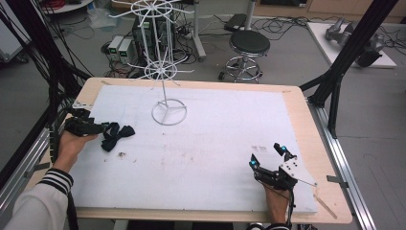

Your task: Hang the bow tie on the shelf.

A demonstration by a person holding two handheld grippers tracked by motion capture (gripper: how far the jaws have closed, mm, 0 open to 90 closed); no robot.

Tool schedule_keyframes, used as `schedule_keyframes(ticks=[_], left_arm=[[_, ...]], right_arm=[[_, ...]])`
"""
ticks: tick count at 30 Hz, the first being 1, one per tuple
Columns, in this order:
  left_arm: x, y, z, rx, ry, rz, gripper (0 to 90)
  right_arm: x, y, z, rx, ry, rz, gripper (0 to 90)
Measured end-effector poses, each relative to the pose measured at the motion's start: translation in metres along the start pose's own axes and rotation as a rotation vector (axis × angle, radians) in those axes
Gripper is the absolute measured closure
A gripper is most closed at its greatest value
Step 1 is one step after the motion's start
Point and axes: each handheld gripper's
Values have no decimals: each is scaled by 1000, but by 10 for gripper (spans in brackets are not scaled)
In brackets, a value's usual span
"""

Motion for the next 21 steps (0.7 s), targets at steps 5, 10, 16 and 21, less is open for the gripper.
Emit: schedule_keyframes(ticks=[5,10,16,21], left_arm=[[4,0,4,5,46,-18,361],[9,0,5,5,84,-15,362],[13,0,7,-11,116,3,397],[13,1,9,-18,123,10,446]], right_arm=[[0,0,0,-2,-1,1,80],[0,0,0,-1,0,0,81],[0,0,0,-1,-2,0,80],[0,0,0,0,-2,0,80]])
Point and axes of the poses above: each handheld gripper's, and its own axes: x roughly forward along the jaws, z roughly out of its top, y roughly to its left, and after that the axes turned 15 degrees about -z, right-handed
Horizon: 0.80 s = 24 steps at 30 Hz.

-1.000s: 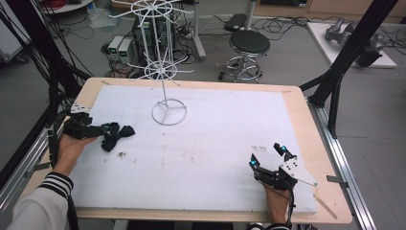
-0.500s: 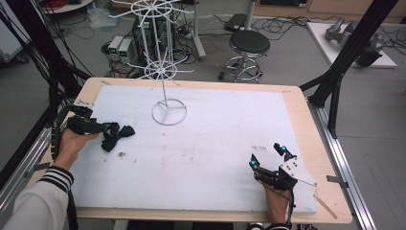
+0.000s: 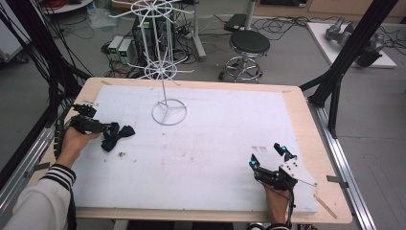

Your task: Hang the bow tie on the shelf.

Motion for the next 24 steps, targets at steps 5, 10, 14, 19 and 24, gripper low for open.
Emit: schedule_keyframes(ticks=[5,10,14,19,24], left_arm=[[2,1,-1,-11,8,3,450],[3,2,-1,-8,28,-14,537],[7,0,0,-5,48,-18,580],[12,-1,0,-14,63,-10,587],[12,-1,1,-17,63,5,705]], right_arm=[[0,0,0,-1,-2,0,80],[0,0,0,1,-1,1,80],[0,0,0,1,0,0,80],[0,0,0,1,0,1,80],[0,0,0,1,1,1,80]])
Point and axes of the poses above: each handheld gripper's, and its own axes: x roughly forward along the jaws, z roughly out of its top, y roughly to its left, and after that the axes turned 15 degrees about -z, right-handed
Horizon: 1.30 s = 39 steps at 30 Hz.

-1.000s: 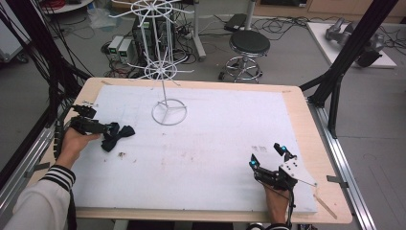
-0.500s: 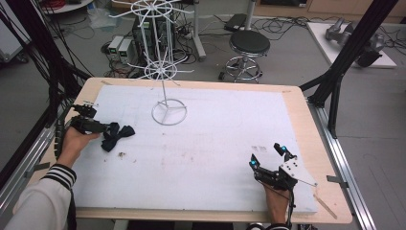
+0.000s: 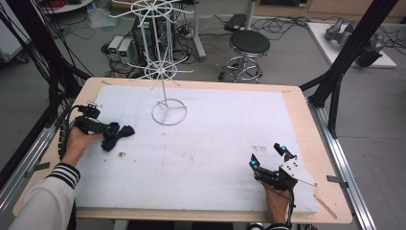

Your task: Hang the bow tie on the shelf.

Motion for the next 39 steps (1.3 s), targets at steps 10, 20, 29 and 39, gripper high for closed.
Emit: schedule_keyframes(ticks=[10,20,29,39], left_arm=[[0,-2,-1,9,11,18,781],[-4,-6,-7,45,-61,9,804],[-22,-19,-8,135,-183,-28,805],[-38,-35,-12,205,-303,-65,805]], right_arm=[[0,0,0,7,3,-1,80],[0,0,0,5,0,-1,80],[0,0,0,4,0,-2,80],[0,0,0,0,0,-2,81]])
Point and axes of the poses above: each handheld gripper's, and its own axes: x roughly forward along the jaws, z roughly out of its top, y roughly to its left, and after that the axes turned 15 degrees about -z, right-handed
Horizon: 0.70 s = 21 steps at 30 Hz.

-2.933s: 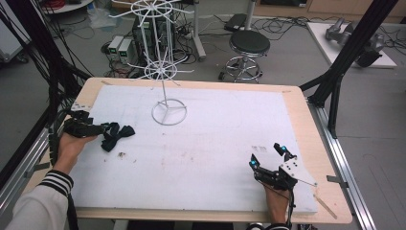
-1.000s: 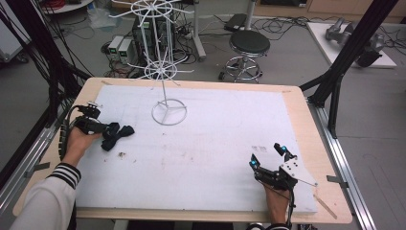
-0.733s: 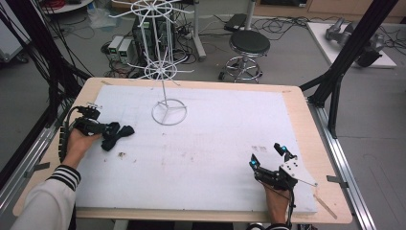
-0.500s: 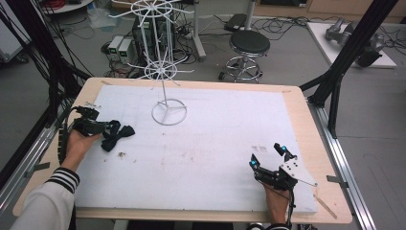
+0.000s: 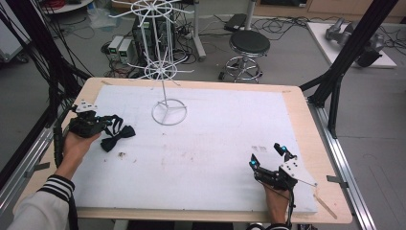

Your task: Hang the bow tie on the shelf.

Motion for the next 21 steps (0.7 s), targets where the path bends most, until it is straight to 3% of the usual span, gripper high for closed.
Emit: schedule_keyframes(ticks=[8,21], left_arm=[[-8,-11,5,34,-67,-9,806],[-22,-35,26,108,-163,-49,807]], right_arm=[[0,0,0,1,-2,1,80],[0,0,0,0,0,1,80]])
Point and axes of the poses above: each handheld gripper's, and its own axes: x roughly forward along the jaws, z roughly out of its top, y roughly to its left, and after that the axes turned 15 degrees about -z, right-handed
